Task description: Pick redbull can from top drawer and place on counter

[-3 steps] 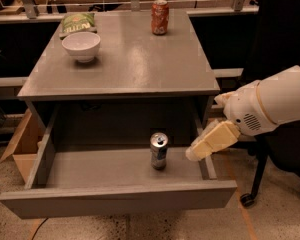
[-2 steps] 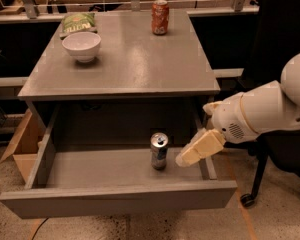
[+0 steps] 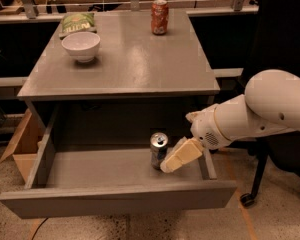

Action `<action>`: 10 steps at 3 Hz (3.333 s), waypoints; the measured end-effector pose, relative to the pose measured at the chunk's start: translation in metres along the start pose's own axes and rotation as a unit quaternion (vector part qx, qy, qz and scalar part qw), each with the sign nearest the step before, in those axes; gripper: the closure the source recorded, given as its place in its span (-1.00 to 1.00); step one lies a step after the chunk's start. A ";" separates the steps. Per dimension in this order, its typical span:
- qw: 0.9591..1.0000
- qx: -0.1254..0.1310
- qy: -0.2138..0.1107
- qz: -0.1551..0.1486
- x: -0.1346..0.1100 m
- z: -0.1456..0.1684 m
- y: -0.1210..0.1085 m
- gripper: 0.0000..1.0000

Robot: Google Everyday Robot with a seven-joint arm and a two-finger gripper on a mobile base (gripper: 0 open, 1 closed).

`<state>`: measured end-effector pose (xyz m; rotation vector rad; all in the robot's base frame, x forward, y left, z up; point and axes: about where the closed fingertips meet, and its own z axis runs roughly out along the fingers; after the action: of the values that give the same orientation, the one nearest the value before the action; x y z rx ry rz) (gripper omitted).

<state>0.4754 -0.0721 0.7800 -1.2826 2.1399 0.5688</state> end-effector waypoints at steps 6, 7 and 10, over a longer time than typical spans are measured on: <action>0.998 -0.035 -0.038 0.025 0.006 0.109 -0.024 -0.67; 0.998 -0.042 -0.043 0.030 0.009 0.116 -0.022 -0.20; 0.991 -0.025 -0.129 0.012 -0.005 0.023 -0.053 1.00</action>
Offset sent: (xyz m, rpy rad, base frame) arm 0.0403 0.0318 -0.0587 0.0775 0.0071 -0.0155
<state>0.5301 -0.0785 0.7631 -1.1428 1.9386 0.7596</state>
